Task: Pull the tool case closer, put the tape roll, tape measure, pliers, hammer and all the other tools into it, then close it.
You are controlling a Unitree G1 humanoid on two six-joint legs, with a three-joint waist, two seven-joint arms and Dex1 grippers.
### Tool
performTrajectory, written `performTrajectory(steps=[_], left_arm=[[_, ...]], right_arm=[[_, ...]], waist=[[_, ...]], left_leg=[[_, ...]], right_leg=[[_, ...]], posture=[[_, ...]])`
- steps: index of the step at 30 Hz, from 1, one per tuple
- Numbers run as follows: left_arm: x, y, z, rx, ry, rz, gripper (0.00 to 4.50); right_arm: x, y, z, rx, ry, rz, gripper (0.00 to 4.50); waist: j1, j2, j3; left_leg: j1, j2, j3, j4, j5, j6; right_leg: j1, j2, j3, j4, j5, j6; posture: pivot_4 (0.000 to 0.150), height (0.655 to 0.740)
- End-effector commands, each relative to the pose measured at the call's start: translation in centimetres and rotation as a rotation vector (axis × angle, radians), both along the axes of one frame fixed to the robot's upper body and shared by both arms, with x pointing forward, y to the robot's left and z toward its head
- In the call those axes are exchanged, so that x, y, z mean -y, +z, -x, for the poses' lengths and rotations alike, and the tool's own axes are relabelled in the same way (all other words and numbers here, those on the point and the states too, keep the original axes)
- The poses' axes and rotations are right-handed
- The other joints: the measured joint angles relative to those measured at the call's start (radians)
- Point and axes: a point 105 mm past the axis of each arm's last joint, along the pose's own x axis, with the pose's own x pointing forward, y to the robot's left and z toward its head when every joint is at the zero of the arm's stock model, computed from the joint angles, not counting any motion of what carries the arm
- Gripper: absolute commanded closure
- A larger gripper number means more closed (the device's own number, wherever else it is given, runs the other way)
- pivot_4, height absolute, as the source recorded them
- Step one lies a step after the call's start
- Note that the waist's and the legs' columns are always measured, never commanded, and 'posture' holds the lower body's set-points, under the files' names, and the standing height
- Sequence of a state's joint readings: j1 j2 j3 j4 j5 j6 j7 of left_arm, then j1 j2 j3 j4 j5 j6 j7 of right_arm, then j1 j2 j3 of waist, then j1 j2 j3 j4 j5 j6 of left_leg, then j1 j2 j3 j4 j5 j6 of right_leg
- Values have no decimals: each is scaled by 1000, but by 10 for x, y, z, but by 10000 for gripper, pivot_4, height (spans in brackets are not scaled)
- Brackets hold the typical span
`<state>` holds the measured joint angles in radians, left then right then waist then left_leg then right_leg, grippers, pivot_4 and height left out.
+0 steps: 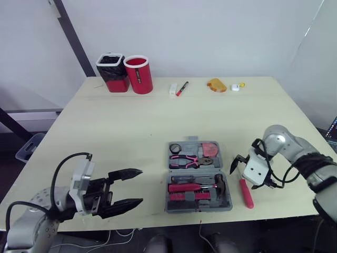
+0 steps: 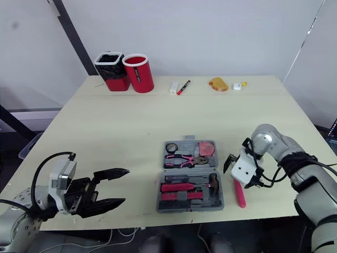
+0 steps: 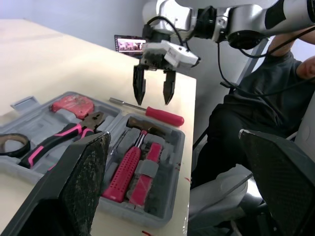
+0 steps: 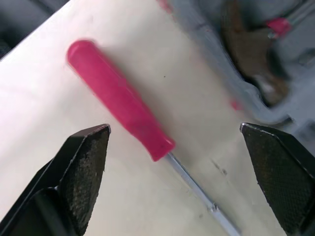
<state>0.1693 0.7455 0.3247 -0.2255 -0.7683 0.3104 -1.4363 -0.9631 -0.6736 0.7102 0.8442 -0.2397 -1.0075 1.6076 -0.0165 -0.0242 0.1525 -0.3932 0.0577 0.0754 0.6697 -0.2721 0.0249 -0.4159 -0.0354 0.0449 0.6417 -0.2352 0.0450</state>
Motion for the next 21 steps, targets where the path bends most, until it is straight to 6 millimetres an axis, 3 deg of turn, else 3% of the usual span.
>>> performTrajectory(steps=[1,2,4,5,7,8,10,17,21], left_arm=[[-3,10,3,56,-4,-21,0],[-3,11,3,58,0,-20,0],[-3,11,3,62,7,-18,0],[-3,11,3,63,11,-17,0],[-2,13,3,67,18,-18,0],[-2,13,4,68,19,-19,0],[0,14,4,69,19,-20,0],[13,21,1,88,0,2,0],[18,22,-5,94,-4,17,0]], right_arm=[[6,-7,-2,2,61,49,8926],[8,-12,-1,-4,65,62,13143],[12,-18,1,-12,70,83,25729],[14,-19,1,-14,71,90,28448],[17,-24,2,-13,68,98,38062],[19,-25,2,-12,67,100,40191],[23,-27,3,-5,55,95,40170],[56,-2,4,14,-167,-31,40170],[68,16,-2,25,-560,-189,40170]], waist=[[1,0,0],[1,1,0],[2,1,0],[1,1,0],[-1,1,0],[-1,0,0],[-2,0,0],[9,2,1],[-1,3,1]], left_leg=[[0,0,0,0,0,0],[1,0,-1,0,0,0],[1,0,-1,1,0,-1],[1,0,-1,1,0,-1],[2,0,0,1,0,-1],[2,0,0,1,0,-1],[3,0,0,1,0,-1],[9,-1,-1,1,0,0],[9,0,-2,-1,0,0]], right_leg=[[0,0,0,1,0,0],[0,0,0,1,0,0],[1,0,0,2,0,-1],[1,0,0,2,0,-1],[1,0,0,2,1,-1],[1,0,0,2,1,-1],[3,0,0,2,1,-1],[7,-2,2,2,1,-1],[6,-1,3,2,1,-1]], posture=[[1500,7400],[1500,7400],[1500,7400],[1500,7400],[1500,7400],[1500,7400],[1500,7400],[1500,7400],[1500,7400]])
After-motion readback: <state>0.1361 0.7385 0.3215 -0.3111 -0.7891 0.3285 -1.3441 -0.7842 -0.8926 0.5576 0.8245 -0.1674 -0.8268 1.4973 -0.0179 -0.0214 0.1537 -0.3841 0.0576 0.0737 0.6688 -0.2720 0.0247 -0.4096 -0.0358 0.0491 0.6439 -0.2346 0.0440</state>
